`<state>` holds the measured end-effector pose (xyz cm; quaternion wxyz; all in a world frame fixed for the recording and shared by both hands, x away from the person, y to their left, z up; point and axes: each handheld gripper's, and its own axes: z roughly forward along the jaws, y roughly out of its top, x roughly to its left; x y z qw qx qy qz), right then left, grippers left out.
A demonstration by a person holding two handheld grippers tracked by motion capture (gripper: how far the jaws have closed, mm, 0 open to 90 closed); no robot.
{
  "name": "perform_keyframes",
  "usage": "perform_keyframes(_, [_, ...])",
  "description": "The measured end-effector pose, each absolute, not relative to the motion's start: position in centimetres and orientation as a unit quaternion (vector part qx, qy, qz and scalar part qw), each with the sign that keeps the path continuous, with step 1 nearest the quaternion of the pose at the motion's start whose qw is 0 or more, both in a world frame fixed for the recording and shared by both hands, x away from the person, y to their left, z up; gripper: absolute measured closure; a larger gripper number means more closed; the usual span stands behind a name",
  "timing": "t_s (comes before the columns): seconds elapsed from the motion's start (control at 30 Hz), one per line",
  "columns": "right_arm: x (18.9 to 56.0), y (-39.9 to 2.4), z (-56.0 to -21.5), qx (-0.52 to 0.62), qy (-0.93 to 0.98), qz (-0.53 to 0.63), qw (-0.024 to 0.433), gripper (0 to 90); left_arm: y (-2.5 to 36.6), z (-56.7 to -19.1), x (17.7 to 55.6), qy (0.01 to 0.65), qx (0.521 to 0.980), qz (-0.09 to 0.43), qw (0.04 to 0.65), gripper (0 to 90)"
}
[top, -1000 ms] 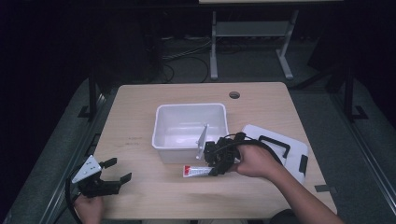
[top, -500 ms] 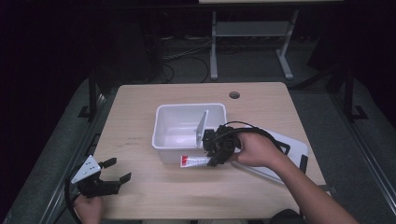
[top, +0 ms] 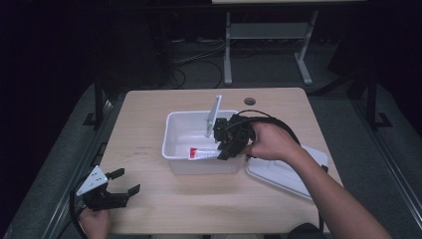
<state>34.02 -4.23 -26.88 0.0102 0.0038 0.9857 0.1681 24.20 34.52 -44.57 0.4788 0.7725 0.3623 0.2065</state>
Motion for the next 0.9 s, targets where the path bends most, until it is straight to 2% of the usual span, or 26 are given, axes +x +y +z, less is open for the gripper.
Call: perform_keyframes(0.9, [38.5, -3.4, -29.1, 0.026, 0.99, 0.141, 0.004, 71.2, 34.5, -44.6, 24.2, 0.36, 0.773, 0.208, 0.479, 13.6])
